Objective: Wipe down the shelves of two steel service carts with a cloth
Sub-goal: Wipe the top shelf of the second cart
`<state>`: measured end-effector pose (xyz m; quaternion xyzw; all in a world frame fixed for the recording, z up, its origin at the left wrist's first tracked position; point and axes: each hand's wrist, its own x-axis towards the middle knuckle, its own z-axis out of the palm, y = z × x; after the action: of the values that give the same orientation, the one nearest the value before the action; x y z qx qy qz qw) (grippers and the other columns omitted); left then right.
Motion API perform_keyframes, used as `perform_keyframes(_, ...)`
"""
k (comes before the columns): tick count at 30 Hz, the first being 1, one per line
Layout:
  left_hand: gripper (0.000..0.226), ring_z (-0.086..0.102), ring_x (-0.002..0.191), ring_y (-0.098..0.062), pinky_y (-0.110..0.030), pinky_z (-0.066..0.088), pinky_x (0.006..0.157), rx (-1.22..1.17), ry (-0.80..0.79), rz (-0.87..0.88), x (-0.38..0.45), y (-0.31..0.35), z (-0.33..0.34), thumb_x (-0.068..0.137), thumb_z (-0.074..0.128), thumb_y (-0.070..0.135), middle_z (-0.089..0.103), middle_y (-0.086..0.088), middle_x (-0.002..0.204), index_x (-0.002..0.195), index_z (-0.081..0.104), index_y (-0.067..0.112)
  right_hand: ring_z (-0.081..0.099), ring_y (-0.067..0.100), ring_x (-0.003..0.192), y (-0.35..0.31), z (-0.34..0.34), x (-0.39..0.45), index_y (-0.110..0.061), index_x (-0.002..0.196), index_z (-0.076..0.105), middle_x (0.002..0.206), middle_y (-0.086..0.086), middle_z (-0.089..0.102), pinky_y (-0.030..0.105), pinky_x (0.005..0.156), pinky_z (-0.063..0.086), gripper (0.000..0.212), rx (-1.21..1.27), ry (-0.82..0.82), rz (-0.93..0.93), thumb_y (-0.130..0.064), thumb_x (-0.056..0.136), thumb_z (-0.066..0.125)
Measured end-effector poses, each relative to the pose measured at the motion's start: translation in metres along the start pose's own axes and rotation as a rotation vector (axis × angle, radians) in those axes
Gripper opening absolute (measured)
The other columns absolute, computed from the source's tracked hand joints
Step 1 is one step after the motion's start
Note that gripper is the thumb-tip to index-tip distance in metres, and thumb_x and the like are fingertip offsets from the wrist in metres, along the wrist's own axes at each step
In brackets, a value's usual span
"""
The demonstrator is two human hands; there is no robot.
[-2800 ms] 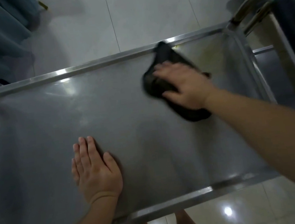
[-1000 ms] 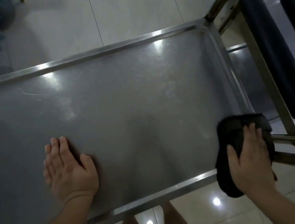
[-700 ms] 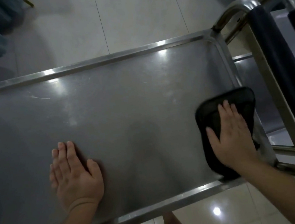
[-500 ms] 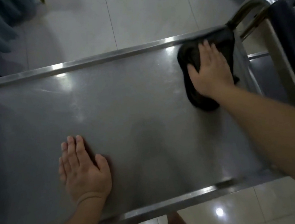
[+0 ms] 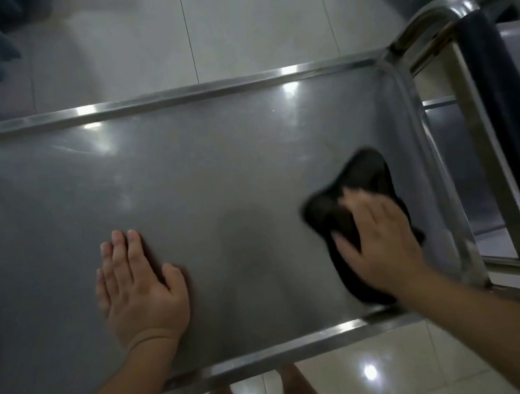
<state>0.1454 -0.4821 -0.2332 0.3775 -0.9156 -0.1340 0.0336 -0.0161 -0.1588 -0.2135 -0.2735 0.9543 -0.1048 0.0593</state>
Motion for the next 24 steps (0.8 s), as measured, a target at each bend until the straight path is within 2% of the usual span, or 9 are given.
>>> perform_keyframes(3, 0.077, 0.02, 0.161, -0.032, -0.05, 0.012, 0.131, 0.004, -0.006, 0.002, 0.0, 0.0, -0.001, 0.093, 0.04, 0.038, 0.027, -0.014, 0.173, 0.164, 0.032, 0.009, 0.056, 0.033, 0.125, 0.0, 0.002, -0.072, -0.022, 0.138, 0.056, 0.144, 0.001, 0.053, 0.042, 0.113, 0.037, 0.052, 0.0, -0.162, -0.075, -0.055, 0.098, 0.054)
perform_keyframes(5, 0.077, 0.02, 0.161, -0.033, -0.05, 0.012, 0.132, 0.004, -0.005, -0.002, 0.0, 0.001, -0.001, 0.093, 0.041, 0.037, 0.028, -0.014, 0.173, 0.164, 0.033, 0.008, 0.054, 0.031, 0.126, 0.002, 0.001, -0.079, -0.027, 0.137, 0.054, 0.142, -0.003, 0.051, 0.042, 0.11, 0.038, 0.055, -0.011, -0.222, -0.101, -0.058, 0.092, 0.06)
perform_keyframes(8, 0.078, 0.021, 0.161, -0.032, -0.049, 0.012, 0.132, 0.01, 0.001, -0.008, 0.001, 0.002, 0.0, 0.092, 0.041, 0.037, 0.028, -0.014, 0.172, 0.164, 0.034, 0.008, 0.056, 0.037, 0.122, -0.001, 0.004, -0.035, -0.028, 0.145, 0.052, 0.138, 0.004, 0.053, 0.049, 0.105, 0.04, 0.063, -0.063, -0.166, -0.184, -0.057, 0.089, 0.06)
perform_keyframes(11, 0.077, 0.021, 0.161, -0.031, -0.049, 0.012, 0.132, 0.014, 0.003, -0.007, 0.001, 0.0, 0.002, 0.092, 0.041, 0.038, 0.028, -0.013, 0.173, 0.164, 0.034, 0.009, 0.048, 0.038, 0.134, -0.016, 0.006, 0.049, -0.027, 0.148, 0.052, 0.152, 0.006, 0.049, 0.052, 0.116, 0.032, 0.065, -0.083, -0.082, -0.185, -0.058, 0.092, 0.056)
perform_keyframes(14, 0.077, 0.02, 0.162, -0.029, -0.048, 0.012, 0.132, 0.012, 0.011, -0.01, 0.001, -0.001, 0.003, 0.093, 0.042, 0.038, 0.028, -0.011, 0.173, 0.164, 0.034, 0.01, 0.027, 0.036, 0.155, -0.033, 0.007, 0.146, -0.022, 0.155, 0.046, 0.171, 0.009, 0.029, 0.052, 0.129, 0.013, 0.069, -0.062, -0.047, -0.105, -0.057, 0.096, 0.049)
perform_keyframes(18, 0.078, 0.02, 0.162, -0.028, -0.046, 0.011, 0.132, 0.023, 0.015, -0.011, 0.001, 0.001, 0.002, 0.093, 0.041, 0.04, 0.028, -0.01, 0.173, 0.164, 0.035, 0.01, 0.011, 0.039, 0.16, -0.059, 0.008, 0.248, -0.021, 0.162, 0.032, 0.175, 0.014, 0.011, 0.052, 0.13, 0.008, 0.074, -0.041, -0.039, 0.091, -0.061, 0.1, 0.04)
perform_keyframes(21, 0.078, 0.02, 0.162, -0.028, -0.045, 0.01, 0.132, 0.032, 0.012, -0.006, 0.0, 0.001, 0.002, 0.093, 0.04, 0.04, 0.028, -0.01, 0.173, 0.164, 0.034, 0.01, 0.009, 0.035, 0.161, -0.078, 0.013, 0.257, -0.018, 0.164, 0.027, 0.175, 0.013, 0.014, 0.049, 0.13, 0.007, 0.075, 0.001, -0.021, 0.186, -0.06, 0.102, 0.035)
perform_keyframes(24, 0.078, 0.019, 0.162, -0.028, -0.045, 0.01, 0.132, 0.034, 0.001, -0.008, 0.0, 0.0, 0.002, 0.093, 0.042, 0.04, 0.027, -0.01, 0.173, 0.164, 0.034, 0.01, 0.019, 0.036, 0.159, -0.094, 0.016, 0.199, -0.013, 0.162, 0.035, 0.172, 0.013, 0.026, 0.046, 0.129, 0.014, 0.072, 0.015, -0.01, 0.088, -0.055, 0.104, 0.045)
